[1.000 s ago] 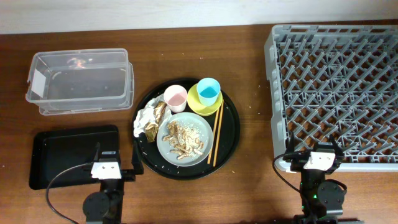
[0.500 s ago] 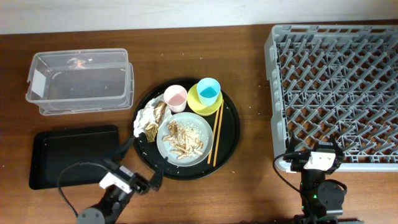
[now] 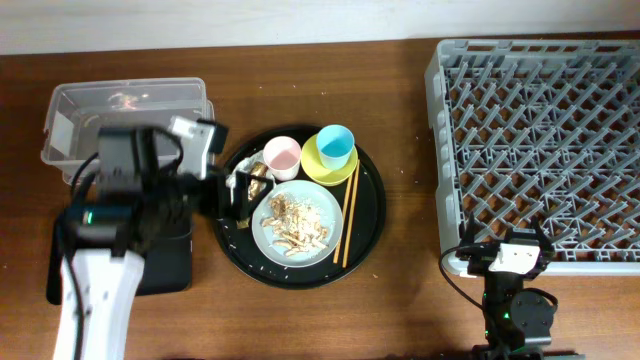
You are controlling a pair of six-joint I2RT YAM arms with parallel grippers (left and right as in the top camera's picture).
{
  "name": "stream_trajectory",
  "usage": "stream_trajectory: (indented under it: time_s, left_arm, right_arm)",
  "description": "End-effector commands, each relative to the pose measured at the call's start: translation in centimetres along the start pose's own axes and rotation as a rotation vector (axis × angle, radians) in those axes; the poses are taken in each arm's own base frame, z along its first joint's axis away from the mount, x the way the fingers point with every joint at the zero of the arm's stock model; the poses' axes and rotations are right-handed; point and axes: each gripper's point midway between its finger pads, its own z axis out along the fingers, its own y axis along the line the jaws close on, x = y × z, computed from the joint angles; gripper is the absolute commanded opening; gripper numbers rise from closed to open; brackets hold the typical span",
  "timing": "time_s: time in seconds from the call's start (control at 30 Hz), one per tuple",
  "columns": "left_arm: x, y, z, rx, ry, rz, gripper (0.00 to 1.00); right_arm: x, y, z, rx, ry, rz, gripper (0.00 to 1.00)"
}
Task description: Sort waste into correct bins and load items into the dishwasher rack
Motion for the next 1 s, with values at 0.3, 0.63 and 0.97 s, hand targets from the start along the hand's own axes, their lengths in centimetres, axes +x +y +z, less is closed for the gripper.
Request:
stream_trajectory:
  time_s: [0.3,0.63,0.97]
  left_arm:
    - [-3.9,-5.5,12.7,-0.295,0.017,0.320,1.00]
    - [-7.2,-3.1,18.9,-0.419,0.176,0.279,0.99]
    - [-2.2,-1.3,29.4,-0.390,0.280,0.284,0.72]
  right_arm:
    - [0.3,-0.4,0.0,0.022,0.009,0.003,0.98]
    - [0.3,-0.4,0.0,0.022,0.008,0.003,0.98]
    - [0.3,-0.4,0.0,0.022,0.009,0.003,0.98]
